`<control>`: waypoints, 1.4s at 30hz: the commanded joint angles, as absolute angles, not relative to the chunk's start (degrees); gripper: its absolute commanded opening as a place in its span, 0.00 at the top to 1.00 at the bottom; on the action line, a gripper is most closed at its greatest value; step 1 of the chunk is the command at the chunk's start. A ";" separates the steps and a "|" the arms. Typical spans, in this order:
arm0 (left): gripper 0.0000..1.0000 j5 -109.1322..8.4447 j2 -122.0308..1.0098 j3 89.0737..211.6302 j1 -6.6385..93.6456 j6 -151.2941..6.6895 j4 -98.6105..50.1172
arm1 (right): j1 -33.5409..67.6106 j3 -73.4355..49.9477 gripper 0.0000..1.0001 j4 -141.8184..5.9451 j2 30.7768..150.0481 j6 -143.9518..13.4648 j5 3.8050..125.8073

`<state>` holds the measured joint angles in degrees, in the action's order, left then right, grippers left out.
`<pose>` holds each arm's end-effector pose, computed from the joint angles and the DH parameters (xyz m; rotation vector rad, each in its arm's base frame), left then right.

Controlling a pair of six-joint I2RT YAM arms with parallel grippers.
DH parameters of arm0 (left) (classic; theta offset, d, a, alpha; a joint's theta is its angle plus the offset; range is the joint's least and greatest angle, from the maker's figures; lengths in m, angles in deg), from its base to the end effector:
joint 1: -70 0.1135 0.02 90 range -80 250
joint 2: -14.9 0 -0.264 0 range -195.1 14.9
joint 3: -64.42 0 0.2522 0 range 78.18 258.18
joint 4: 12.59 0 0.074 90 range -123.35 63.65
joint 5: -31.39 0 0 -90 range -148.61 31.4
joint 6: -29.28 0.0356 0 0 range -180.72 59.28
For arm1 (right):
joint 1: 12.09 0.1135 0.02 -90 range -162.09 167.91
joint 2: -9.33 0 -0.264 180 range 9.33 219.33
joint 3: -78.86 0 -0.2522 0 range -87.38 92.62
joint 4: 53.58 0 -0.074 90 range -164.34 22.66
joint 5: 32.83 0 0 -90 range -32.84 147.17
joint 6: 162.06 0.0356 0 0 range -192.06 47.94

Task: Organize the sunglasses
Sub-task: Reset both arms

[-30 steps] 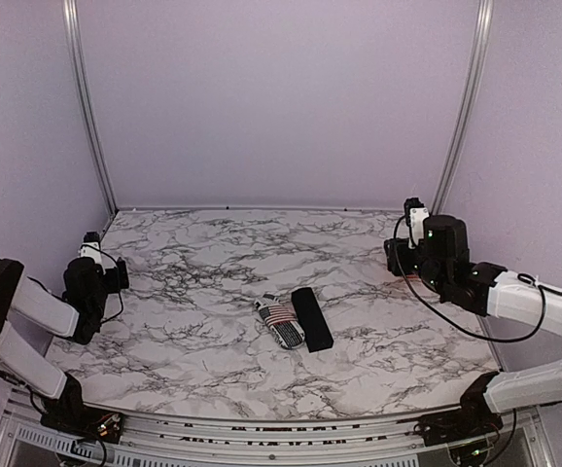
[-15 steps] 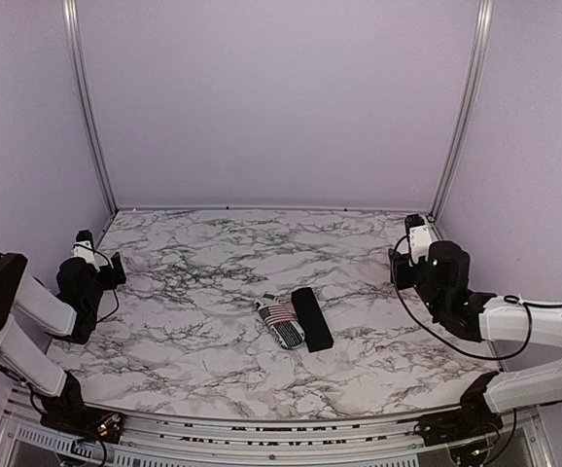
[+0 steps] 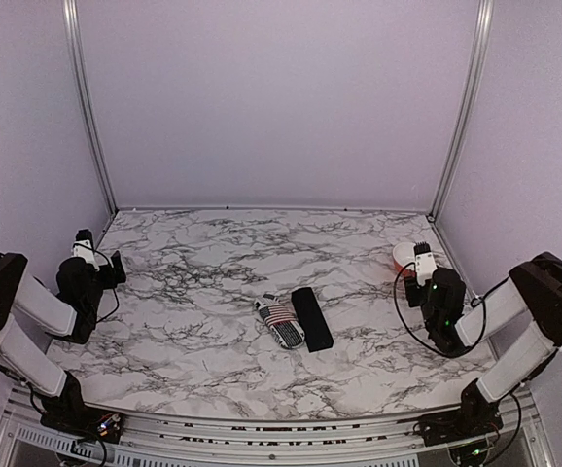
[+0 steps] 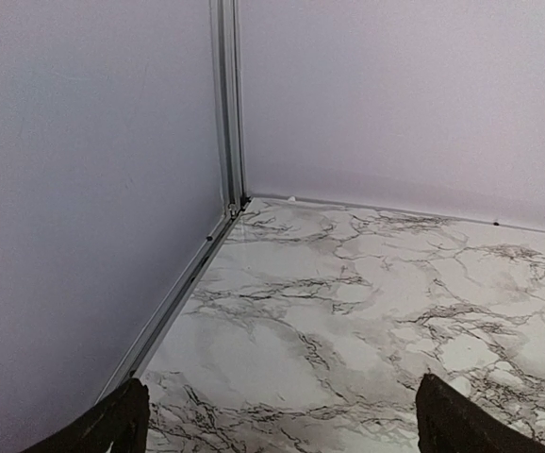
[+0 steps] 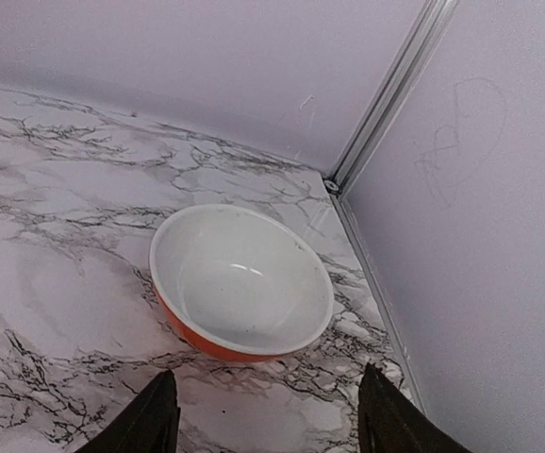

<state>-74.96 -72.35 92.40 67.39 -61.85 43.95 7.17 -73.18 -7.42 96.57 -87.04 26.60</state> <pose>0.2444 -0.0011 0.1553 -0.1990 1.6072 0.1805 0.2307 0.0614 0.1366 -0.1521 1.7807 -0.4252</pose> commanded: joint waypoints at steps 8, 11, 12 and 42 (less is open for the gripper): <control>0.01 -74.35 -72.73 91.85 67.72 -62.40 45.83 | -5.31 -74.64 0.36 8.22 97.18 -81.62 44.14; 0.01 -74.30 -72.72 91.89 67.75 -62.40 45.85 | -9.19 -76.24 0.35 14.83 101.56 -79.84 51.30; 0.01 -74.33 -72.73 91.85 67.72 -62.40 45.86 | -9.40 -75.91 0.34 15.08 101.74 -79.84 51.63; 0.01 -74.33 -72.70 91.89 67.74 -62.39 45.81 | -10.42 -74.21 0.00 10.79 101.16 -77.55 49.61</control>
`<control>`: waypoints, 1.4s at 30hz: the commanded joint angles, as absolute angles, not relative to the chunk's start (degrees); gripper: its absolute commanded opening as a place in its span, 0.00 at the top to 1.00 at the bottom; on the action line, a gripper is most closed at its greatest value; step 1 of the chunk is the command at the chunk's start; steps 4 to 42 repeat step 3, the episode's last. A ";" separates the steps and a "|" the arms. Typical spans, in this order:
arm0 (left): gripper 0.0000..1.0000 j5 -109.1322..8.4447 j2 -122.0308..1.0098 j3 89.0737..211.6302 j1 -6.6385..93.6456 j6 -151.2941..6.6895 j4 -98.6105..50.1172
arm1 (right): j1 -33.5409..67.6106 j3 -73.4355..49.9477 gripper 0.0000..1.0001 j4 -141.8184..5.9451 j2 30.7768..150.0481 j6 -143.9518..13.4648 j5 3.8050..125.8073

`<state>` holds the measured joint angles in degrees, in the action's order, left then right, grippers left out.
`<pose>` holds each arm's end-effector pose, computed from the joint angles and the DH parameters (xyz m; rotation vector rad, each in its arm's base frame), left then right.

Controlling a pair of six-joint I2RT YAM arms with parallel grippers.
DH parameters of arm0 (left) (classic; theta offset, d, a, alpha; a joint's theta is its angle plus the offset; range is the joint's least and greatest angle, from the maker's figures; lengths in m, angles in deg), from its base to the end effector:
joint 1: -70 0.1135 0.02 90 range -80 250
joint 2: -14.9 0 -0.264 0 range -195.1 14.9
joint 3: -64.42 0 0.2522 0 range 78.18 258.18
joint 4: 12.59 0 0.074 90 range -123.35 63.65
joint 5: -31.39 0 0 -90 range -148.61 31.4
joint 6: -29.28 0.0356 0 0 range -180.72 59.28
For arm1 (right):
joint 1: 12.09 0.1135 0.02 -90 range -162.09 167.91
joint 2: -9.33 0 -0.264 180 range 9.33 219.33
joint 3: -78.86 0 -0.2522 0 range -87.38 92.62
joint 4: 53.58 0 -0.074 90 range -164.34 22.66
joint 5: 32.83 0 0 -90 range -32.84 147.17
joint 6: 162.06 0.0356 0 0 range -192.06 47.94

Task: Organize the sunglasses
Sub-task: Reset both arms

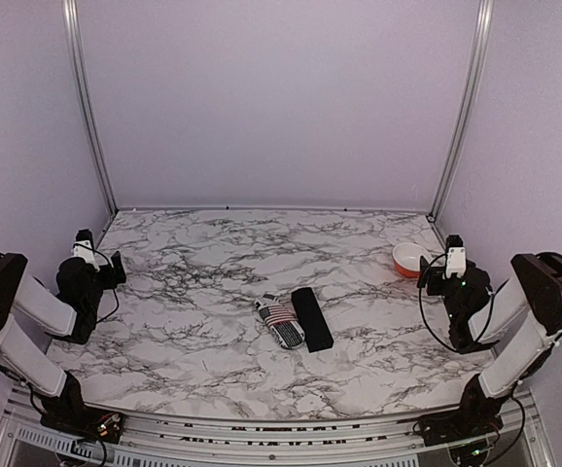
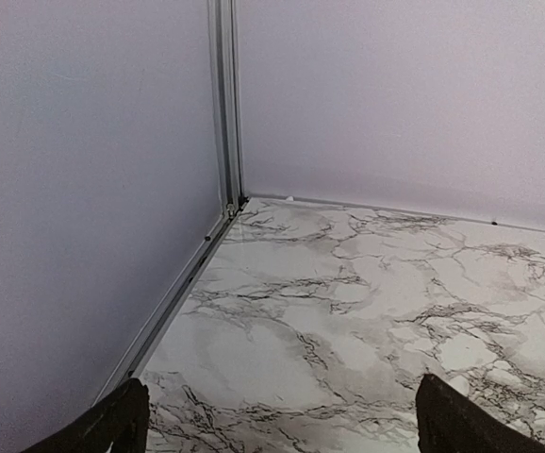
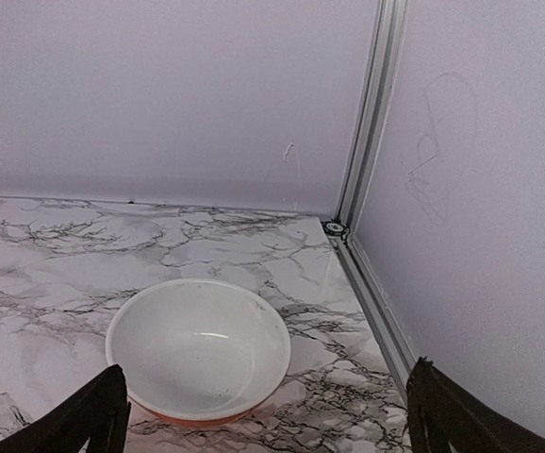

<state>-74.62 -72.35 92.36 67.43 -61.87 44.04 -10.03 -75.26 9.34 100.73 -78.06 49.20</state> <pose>0.2444 -0.0011 0.1553 -0.1954 1.6067 0.1758 0.2401 0.0037 0.1429 -0.0063 1.6182 -0.1655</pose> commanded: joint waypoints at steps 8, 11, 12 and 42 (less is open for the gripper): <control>0.01 -74.32 -72.73 91.89 67.73 -62.39 45.76 | -10.41 -74.20 0.00 10.79 101.17 -77.55 49.63; 0.01 -74.32 -72.73 91.89 67.73 -62.39 45.76 | -10.41 -74.20 0.00 10.79 101.17 -77.55 49.63; 0.01 -74.32 -72.73 91.89 67.73 -62.39 45.76 | -10.41 -74.20 0.00 10.79 101.17 -77.55 49.63; 0.01 -74.32 -72.73 91.89 67.73 -62.39 45.76 | -10.41 -74.20 0.00 10.79 101.17 -77.55 49.63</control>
